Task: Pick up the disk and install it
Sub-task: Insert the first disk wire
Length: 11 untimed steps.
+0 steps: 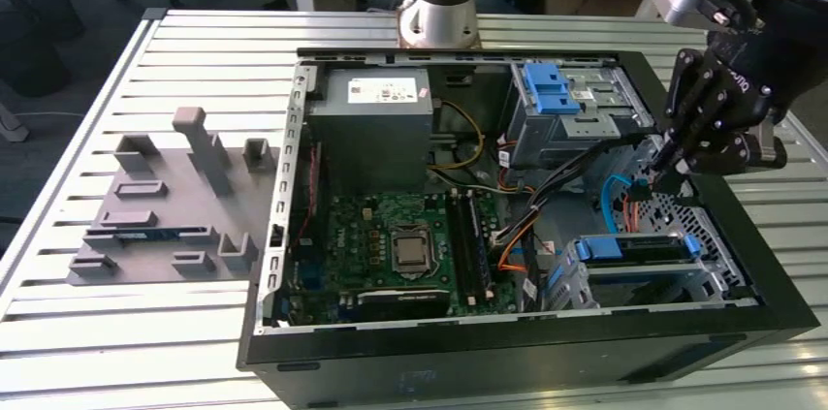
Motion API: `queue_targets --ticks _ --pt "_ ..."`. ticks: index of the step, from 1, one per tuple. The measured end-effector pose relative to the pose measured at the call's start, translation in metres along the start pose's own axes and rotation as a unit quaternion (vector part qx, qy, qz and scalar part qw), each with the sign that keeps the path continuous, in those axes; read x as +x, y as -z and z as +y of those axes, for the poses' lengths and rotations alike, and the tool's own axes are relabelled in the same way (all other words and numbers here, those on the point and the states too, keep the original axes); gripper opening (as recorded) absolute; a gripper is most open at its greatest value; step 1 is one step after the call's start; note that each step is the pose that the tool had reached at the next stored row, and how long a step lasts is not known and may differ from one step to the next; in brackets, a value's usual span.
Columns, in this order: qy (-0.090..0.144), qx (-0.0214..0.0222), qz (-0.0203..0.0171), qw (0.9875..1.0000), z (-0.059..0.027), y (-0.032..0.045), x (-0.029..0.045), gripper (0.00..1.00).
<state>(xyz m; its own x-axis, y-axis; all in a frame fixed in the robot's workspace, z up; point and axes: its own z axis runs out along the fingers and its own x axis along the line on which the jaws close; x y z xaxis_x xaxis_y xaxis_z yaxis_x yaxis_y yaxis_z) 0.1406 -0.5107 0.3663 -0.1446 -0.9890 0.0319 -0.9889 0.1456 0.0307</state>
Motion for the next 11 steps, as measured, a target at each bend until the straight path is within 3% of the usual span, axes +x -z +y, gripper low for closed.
queue_targets --ticks 4,9,11 --pt "-0.003 0.0016 0.0117 0.9999 -0.0007 -0.0022 -0.0026 0.24" --pt "-0.005 0.0018 0.0162 0.9999 -0.0003 -0.0045 -0.0087 0.24" --pt "-0.007 0.0023 0.0203 0.9998 -0.0004 -0.0059 -0.0094 0.24"
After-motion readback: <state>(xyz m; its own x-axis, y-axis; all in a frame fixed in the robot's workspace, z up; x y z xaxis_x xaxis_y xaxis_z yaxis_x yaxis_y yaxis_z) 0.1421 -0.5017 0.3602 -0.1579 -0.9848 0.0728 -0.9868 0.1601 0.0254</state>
